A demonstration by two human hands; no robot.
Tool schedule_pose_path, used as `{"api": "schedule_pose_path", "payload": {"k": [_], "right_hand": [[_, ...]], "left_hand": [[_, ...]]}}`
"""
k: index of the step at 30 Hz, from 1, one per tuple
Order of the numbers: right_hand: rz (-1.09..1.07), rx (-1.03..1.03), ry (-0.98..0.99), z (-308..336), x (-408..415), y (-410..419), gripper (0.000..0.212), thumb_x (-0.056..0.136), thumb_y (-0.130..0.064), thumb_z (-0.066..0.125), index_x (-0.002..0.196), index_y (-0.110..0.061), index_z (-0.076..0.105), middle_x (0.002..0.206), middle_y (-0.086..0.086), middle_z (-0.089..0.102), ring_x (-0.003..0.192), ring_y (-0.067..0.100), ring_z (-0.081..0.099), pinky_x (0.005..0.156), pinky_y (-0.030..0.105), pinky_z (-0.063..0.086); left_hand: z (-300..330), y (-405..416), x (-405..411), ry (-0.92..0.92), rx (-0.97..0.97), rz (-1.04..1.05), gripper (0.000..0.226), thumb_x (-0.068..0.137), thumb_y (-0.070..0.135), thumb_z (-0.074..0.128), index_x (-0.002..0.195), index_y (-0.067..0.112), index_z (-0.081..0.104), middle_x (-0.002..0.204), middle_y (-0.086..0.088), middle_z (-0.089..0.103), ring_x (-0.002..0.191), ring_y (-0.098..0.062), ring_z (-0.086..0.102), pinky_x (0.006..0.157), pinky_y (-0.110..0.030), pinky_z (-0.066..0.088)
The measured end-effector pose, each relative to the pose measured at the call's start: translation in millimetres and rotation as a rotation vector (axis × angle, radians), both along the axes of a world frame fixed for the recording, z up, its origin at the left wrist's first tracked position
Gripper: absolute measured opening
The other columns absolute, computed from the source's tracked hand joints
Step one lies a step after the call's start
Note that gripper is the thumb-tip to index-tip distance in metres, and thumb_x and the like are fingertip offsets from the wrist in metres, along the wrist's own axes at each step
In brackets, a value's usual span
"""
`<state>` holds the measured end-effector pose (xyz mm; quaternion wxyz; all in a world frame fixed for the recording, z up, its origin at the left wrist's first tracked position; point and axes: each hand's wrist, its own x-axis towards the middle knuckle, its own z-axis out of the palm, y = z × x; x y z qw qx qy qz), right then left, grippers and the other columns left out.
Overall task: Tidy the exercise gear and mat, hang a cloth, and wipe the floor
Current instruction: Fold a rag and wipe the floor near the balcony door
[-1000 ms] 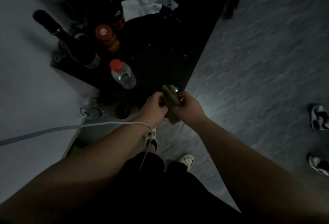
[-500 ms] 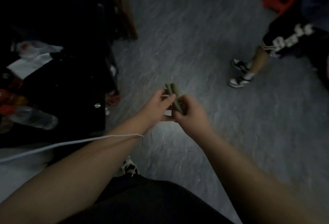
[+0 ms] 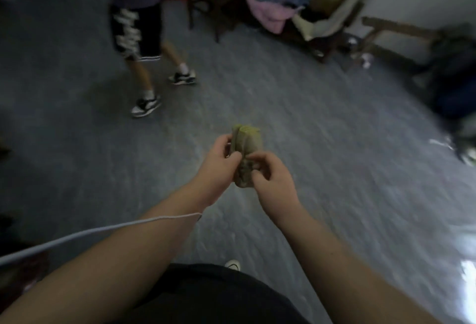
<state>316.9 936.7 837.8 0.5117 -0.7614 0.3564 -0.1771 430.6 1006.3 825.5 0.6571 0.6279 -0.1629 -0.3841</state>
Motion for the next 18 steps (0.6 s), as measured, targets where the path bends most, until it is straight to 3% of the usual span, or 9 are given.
{"api": "schedule_pose_path", "payload": {"k": [2, 5, 7, 9, 11, 14, 16, 18], "right_hand": [[-0.228, 0.028, -0.048, -1, -39, -28, 0.031, 0.074, -0.016, 0.051, 0.102, -0.027, 0.059, 0.102, 0.004, 0.06, 0.085, 0.015, 0.057, 0.078, 0.031, 0.052], [-0.45, 0.08, -0.003, -8, -90, -65, 0.03, 0.09, -0.019, 0.058, 0.118, -0.028, 0.051, 0.125, -0.001, 0.052, 0.105, 0.011, 0.053, 0.094, 0.036, 0.049], [-0.533, 0.262, -0.045, -9, -116, -82, 0.04, 0.095, -0.029, 0.058, 0.133, -0.025, 0.047, 0.135, -0.004, 0.049, 0.118, 0.013, 0.052, 0.102, 0.039, 0.047], [-0.638, 0.475, -0.202, -8, -143, -94, 0.046, 0.095, -0.035, 0.06, 0.138, -0.022, 0.046, 0.135, -0.003, 0.055, 0.118, 0.015, 0.057, 0.102, 0.044, 0.049], [-0.735, 0.554, -0.31, -4, -165, -106, 0.04, 0.097, -0.033, 0.061, 0.133, -0.022, 0.048, 0.129, 0.0, 0.061, 0.113, 0.014, 0.062, 0.1, 0.044, 0.052], [-0.874, 0.548, -0.377, -9, -186, -126, 0.043, 0.094, -0.028, 0.066, 0.131, -0.021, 0.047, 0.126, 0.003, 0.063, 0.112, 0.015, 0.063, 0.098, 0.045, 0.053], [-0.96, 0.521, -0.376, -15, -188, -145, 0.049, 0.092, -0.027, 0.069, 0.134, -0.019, 0.047, 0.124, 0.005, 0.064, 0.112, 0.018, 0.064, 0.098, 0.047, 0.053], [-1.044, 0.509, -0.4, -17, -182, -168, 0.041, 0.093, -0.024, 0.067, 0.131, -0.019, 0.053, 0.119, 0.006, 0.068, 0.108, 0.021, 0.066, 0.092, 0.047, 0.056]], "left_hand": [[4, -41, -30, -0.018, -0.001, -0.146, 0.032, 0.096, -0.002, 0.045, 0.111, 0.023, 0.057, 0.108, -0.013, 0.067, 0.095, -0.024, 0.068, 0.071, -0.037, 0.057], [10, -91, -72, -0.047, -0.011, -0.369, 0.033, 0.099, -0.002, 0.044, 0.113, 0.027, 0.055, 0.111, -0.009, 0.065, 0.093, -0.018, 0.068, 0.071, -0.035, 0.059], [12, -117, -95, -0.081, -0.018, -0.521, 0.032, 0.1, 0.0, 0.048, 0.113, 0.028, 0.056, 0.107, -0.005, 0.066, 0.091, -0.013, 0.069, 0.072, -0.031, 0.059], [10, -144, -119, -0.094, -0.017, -0.678, 0.03, 0.099, 0.003, 0.051, 0.113, 0.029, 0.059, 0.106, -0.002, 0.068, 0.091, -0.012, 0.07, 0.074, -0.028, 0.058], [8, -168, -140, -0.101, -0.013, -0.81, 0.027, 0.099, 0.006, 0.053, 0.114, 0.027, 0.062, 0.104, -0.001, 0.071, 0.095, -0.015, 0.07, 0.076, -0.029, 0.057], [7, -202, -163, -0.077, -0.023, -0.933, 0.026, 0.099, 0.007, 0.053, 0.119, 0.018, 0.065, 0.105, -0.006, 0.073, 0.099, -0.021, 0.071, 0.079, -0.033, 0.058], [8, -224, -168, -0.051, -0.038, -0.986, 0.027, 0.099, 0.003, 0.051, 0.121, 0.01, 0.064, 0.104, -0.012, 0.073, 0.095, -0.02, 0.071, 0.076, -0.029, 0.058], [4, -249, -163, -0.026, -0.04, -1.031, 0.027, 0.099, -0.002, 0.048, 0.12, 0.006, 0.062, 0.102, -0.012, 0.071, 0.09, -0.015, 0.071, 0.072, -0.025, 0.057]]}}
